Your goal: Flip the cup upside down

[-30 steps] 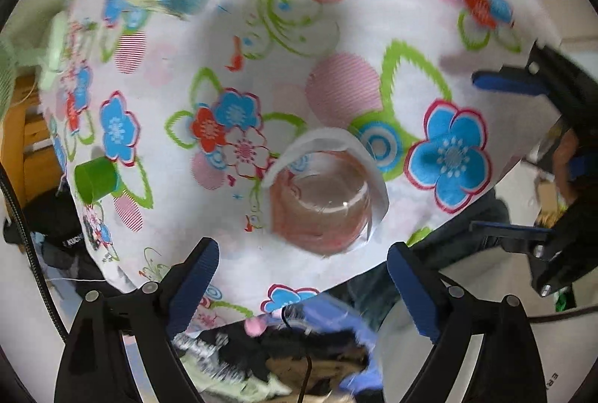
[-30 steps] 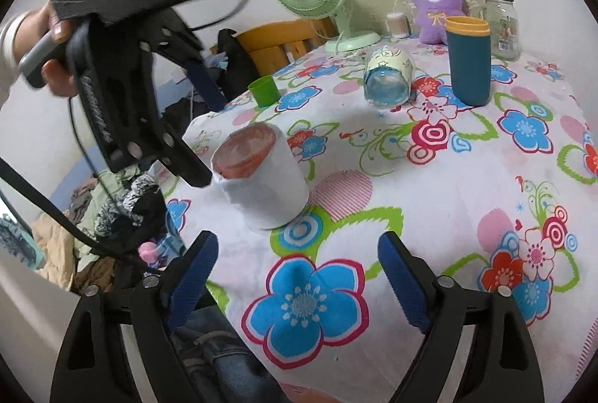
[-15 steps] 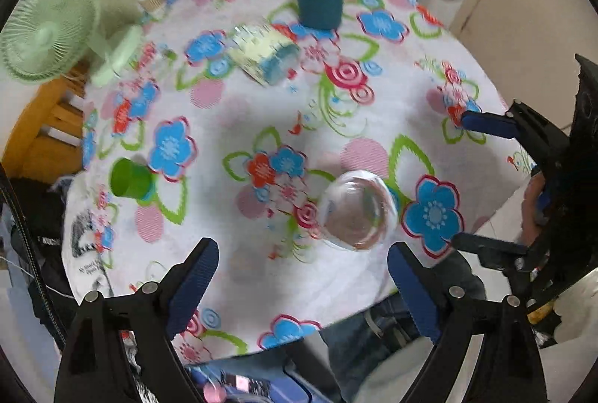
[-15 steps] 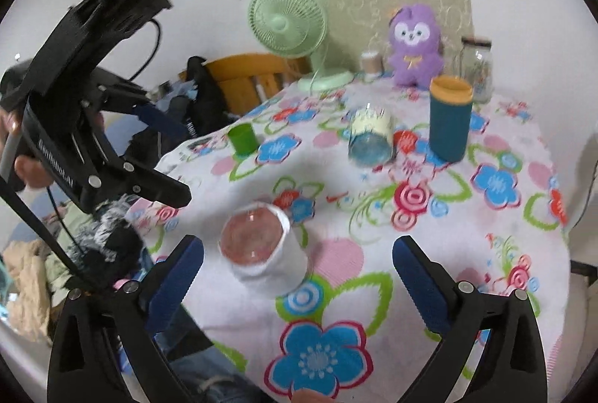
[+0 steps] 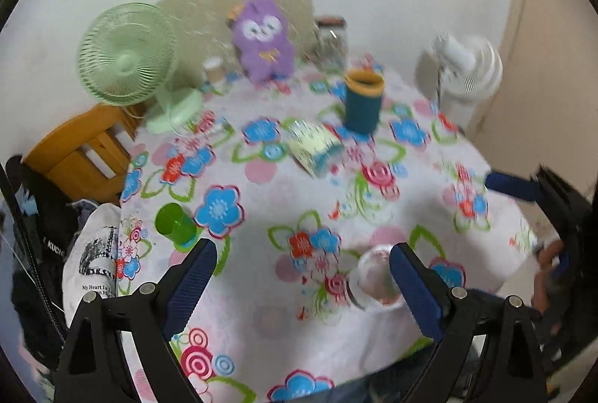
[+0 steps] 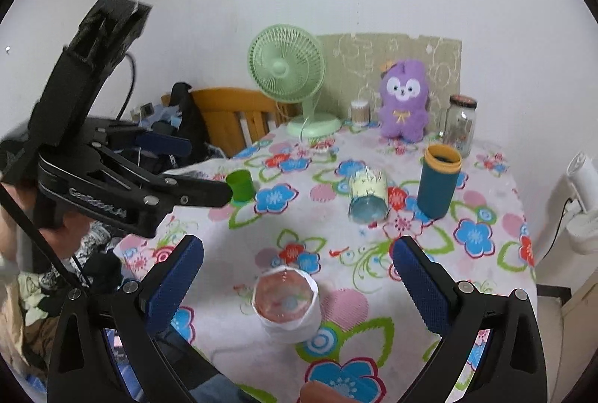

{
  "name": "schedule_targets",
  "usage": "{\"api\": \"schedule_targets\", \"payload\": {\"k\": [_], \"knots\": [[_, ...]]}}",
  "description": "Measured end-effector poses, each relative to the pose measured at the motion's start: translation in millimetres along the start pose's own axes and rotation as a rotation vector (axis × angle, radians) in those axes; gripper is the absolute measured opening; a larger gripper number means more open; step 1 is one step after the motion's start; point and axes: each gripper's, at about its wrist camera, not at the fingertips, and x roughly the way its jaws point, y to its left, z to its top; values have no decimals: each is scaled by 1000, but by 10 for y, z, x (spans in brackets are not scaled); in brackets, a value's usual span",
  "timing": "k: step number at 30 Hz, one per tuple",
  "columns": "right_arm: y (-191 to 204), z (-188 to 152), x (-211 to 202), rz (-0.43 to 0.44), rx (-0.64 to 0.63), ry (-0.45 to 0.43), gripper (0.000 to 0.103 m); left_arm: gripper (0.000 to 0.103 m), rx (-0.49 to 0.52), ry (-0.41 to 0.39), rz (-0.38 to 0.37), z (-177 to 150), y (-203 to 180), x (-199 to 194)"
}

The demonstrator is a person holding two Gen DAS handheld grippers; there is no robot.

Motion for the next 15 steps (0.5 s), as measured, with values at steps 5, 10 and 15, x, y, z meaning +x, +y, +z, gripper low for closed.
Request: {"api": "schedule_targets", "payload": {"k": [5,10,15], "knots": [[146,7,-84,-69,-36,-34,103,103,-139,-170,62,-164,195,-160],[312,-109,-175,-156,-65,-95,103,103,-244,-288,90,-423,244,-193],[403,-194,-276,-166,-24,-162,103,103,-295,-367,196,-671,242,-159]]}}
